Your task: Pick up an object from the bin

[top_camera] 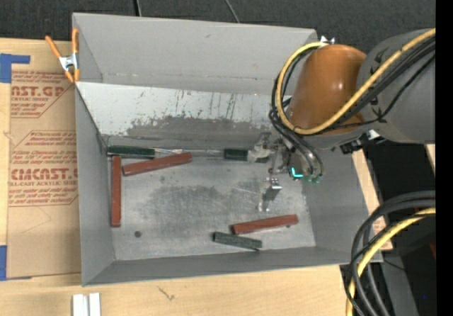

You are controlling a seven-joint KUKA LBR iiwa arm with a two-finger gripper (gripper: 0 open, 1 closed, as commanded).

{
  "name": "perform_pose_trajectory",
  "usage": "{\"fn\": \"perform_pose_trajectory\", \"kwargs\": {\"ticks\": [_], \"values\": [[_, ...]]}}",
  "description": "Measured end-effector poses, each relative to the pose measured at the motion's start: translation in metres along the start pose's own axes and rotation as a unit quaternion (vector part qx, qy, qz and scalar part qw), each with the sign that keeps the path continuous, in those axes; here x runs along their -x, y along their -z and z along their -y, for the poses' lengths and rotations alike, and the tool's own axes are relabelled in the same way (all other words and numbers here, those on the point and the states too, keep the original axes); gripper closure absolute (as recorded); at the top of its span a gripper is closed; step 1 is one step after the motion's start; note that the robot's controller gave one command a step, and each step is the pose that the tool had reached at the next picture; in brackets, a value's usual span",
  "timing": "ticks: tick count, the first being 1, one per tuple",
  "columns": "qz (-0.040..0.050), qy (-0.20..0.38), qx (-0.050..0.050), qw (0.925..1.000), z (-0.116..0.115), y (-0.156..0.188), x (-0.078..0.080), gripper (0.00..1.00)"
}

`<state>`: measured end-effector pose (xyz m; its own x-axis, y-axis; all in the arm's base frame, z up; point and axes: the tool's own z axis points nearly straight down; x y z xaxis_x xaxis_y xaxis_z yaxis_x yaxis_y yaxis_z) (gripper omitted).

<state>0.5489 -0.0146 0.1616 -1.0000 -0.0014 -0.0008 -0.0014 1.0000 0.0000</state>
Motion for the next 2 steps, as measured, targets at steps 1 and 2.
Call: {"fn": "perform_pose_trajectory", "kwargs": {"ticks": [1, 2], "values": [[0.0004, 0.079, 0.0, 0.9969, 0.0213, -0.0743, -0.0355, 1.0], [0.0108, 0.079, -0.001, 0.9968, 0.0215, -0.0712, -0.0303, 0.0]]}}
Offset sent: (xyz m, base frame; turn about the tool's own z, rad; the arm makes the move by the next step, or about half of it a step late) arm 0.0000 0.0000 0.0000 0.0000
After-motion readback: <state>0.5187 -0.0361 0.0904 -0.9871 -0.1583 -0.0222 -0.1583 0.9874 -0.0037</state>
